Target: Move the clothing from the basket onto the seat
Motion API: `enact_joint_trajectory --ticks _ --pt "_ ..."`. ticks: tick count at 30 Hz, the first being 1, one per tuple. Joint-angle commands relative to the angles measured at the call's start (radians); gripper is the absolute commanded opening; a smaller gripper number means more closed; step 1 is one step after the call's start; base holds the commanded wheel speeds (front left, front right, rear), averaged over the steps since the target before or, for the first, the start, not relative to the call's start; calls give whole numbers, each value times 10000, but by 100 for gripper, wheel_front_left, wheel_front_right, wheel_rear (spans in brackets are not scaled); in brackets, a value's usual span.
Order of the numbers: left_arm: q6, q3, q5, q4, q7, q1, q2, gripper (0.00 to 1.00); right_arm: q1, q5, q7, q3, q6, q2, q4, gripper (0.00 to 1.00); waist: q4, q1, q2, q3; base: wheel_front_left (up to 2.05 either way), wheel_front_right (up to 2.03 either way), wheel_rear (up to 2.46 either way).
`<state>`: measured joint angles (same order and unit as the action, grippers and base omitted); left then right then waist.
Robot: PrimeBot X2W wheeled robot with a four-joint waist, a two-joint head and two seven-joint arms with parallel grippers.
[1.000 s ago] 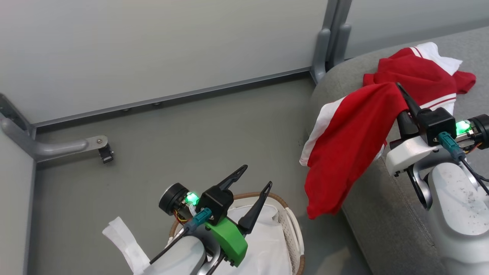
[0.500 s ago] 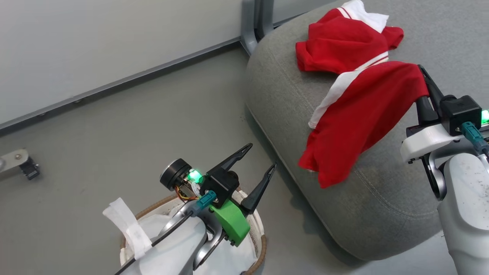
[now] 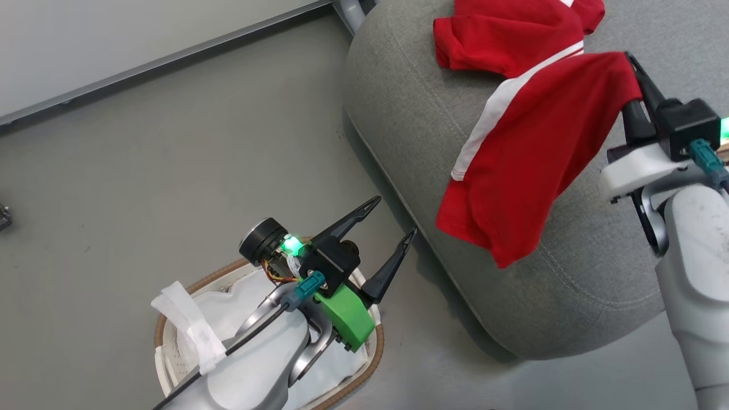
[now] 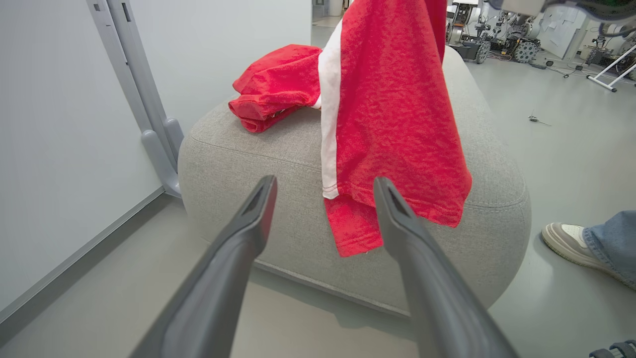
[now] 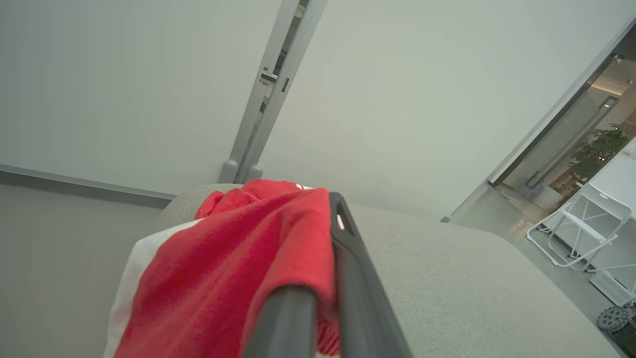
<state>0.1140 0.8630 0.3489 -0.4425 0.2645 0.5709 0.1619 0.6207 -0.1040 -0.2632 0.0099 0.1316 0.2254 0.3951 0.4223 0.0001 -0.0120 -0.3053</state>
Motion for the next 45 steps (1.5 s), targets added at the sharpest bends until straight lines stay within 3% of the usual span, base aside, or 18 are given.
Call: enact_joint_trajectory --ticks 1,6,12,16,20,26,35,44,45 --pt "-2 -42 -158 39 -3 173 52 100 489 -45 -23 123 -18 189 93 0 -389 -1 120 -314 0 0 0" --pt "-1 -20 -283 78 -3 338 -36 100 2335 -295 -21 674 -18 1125 669 0 -1043 -1 120 -672 0 0 0" --pt "-14 -103 -432 240 -5 548 -106 100 4903 -518 296 845 -18 2987 1519 0 -1855 -1 120 -1196 0 0 0" --pt "-20 -154 -586 316 -5 757 -53 100 6036 -576 781 609 -18 4097 1584 0 -2322 -1 120 -1557 0 0 0" --pt "-74 -322 -732 473 -5 977 68 100 6773 -499 1022 36 -18 4735 1831 0 -2614 -1 120 -2078 0 0 0" --pt "-62 -381 -876 699 -6 1291 200 100 6469 -525 1168 -1149 -18 4801 2896 0 -2854 -1 120 -2897 0 0 0" --pt "-149 -388 -942 899 -24 1468 422 100 5126 -722 811 -2628 -18 3863 4767 0 -2941 -1 120 -3814 0 0 0" --pt "-186 -274 -917 1019 -64 1472 592 100 4540 -1650 244 -3520 -18 3068 5934 0 -2661 -1 120 -3876 0 0 0" --pt "-184 -265 -904 1021 -73 1465 600 100 4494 -1703 181 -3553 -18 2982 5961 20 -2620 -1 120 -3847 0 0 0"
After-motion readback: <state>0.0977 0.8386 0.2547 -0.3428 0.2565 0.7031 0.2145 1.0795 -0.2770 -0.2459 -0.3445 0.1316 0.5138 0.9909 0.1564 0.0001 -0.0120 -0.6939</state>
